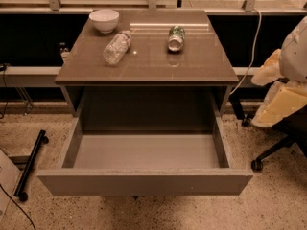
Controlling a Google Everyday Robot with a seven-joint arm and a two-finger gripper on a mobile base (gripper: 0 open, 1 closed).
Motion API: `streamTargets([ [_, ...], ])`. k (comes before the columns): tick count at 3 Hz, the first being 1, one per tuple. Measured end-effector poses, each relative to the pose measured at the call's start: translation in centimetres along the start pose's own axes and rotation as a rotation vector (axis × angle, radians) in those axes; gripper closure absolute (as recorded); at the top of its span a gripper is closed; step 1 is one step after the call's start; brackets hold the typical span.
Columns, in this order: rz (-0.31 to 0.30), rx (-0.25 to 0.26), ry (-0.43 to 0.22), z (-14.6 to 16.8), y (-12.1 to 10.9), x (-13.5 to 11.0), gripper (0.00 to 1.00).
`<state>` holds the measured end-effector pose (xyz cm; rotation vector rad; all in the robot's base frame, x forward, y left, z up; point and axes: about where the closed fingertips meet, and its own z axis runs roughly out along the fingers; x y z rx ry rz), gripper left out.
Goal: Close top drawer
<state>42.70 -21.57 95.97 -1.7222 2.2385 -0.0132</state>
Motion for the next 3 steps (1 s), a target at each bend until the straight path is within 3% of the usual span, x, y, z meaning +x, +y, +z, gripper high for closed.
streamTargets([
  [2,0.048,-0.088,-0.081,4.4,4.3,1.4,0.85],
  [3,0.053,-0.093,-0.076,5.0,4.7,1.7,1.0],
])
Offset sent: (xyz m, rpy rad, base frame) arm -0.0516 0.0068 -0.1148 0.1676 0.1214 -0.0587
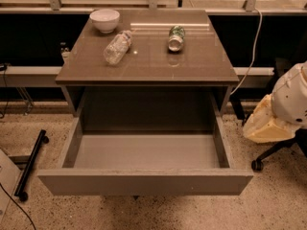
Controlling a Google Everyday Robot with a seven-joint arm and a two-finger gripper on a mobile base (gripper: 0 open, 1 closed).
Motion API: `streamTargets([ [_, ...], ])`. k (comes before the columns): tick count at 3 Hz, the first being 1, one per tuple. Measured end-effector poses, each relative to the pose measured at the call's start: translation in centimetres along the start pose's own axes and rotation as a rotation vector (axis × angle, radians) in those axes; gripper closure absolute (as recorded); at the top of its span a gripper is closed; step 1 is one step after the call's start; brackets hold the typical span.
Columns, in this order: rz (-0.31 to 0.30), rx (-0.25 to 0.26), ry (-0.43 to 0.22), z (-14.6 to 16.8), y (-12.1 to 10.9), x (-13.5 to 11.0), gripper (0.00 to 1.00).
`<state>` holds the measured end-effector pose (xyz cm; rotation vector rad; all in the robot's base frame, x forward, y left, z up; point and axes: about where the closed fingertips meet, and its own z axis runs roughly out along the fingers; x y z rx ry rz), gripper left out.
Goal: Close top drawer
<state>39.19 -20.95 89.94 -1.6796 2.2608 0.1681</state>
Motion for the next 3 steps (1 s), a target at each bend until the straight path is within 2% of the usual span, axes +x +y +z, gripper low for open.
streamTargets([
  [1,-0.001,0.001,0.0,-0.1,0.0,-0.1,1.0],
  [2,0.002,0.006,-0.006,1.1,0.4,0.3,1.0],
  [3,-0.012,0.001,-0.011,3.6,1.4,0.4,1.0],
])
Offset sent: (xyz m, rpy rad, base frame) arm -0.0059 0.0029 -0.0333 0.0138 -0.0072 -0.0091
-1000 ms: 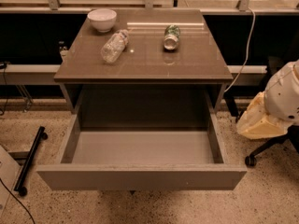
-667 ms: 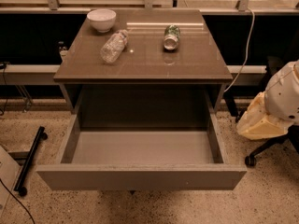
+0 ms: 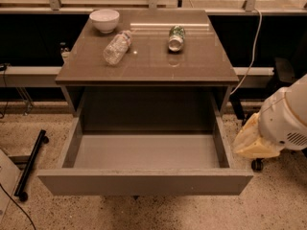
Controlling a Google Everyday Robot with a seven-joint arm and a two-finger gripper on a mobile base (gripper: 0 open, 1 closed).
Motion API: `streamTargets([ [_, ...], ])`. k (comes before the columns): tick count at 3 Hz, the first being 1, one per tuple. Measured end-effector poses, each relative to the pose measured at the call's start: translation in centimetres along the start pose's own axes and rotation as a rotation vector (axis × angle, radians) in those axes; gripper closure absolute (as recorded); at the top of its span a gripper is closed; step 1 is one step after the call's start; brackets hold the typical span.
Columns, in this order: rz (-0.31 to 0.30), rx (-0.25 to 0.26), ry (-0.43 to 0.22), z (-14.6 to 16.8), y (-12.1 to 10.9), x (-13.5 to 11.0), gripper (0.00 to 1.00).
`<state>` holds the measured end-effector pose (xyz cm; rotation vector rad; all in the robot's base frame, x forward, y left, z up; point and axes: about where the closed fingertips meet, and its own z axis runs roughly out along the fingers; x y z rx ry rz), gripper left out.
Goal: Close top drawer
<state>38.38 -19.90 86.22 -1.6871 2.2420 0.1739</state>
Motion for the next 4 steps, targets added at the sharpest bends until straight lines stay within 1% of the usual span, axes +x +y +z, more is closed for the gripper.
streamTargets([
  [1,0.003,-0.012,-0.024,3.7,1.2,0.7,1.0],
  [2,0.03,-0.038,-0.058,8.6,2.4,2.5,1.0],
  [3,0.052,-0.041,-0.089,11.4,2.9,3.9,1.0],
  [4,0.109,-0.031,-0.117,14.4,2.8,5.6,1.0],
])
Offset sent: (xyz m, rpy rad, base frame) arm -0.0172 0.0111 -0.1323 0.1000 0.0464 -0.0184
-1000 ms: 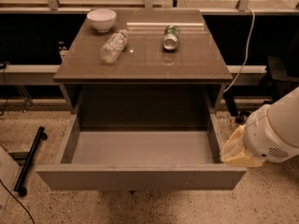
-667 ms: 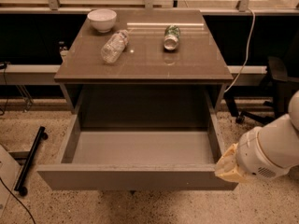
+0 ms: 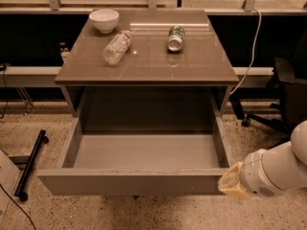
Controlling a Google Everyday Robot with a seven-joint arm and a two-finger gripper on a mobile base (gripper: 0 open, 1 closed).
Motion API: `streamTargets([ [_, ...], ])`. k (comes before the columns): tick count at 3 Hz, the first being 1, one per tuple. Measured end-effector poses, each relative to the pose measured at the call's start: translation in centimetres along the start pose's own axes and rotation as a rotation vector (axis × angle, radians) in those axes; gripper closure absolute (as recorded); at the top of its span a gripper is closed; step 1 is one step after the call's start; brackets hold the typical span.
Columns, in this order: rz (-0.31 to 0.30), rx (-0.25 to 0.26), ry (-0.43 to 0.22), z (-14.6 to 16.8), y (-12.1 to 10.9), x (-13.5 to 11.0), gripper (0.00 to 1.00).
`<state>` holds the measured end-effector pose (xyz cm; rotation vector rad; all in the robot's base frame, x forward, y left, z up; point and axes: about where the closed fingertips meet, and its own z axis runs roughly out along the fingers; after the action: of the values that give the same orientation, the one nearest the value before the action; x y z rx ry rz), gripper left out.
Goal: Close top drawer
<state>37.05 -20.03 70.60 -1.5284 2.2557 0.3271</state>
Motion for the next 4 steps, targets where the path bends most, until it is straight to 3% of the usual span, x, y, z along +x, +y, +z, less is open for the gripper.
streamTargets([
  [1,-0.001,0.012,0.005,0.1,0.0,0.0,1.0],
  [3,0.001,0.037,-0.021,3.9,-3.3,0.3,1.0],
  [4,0.001,0.055,-0.045,5.7,-6.2,0.3,1.0],
])
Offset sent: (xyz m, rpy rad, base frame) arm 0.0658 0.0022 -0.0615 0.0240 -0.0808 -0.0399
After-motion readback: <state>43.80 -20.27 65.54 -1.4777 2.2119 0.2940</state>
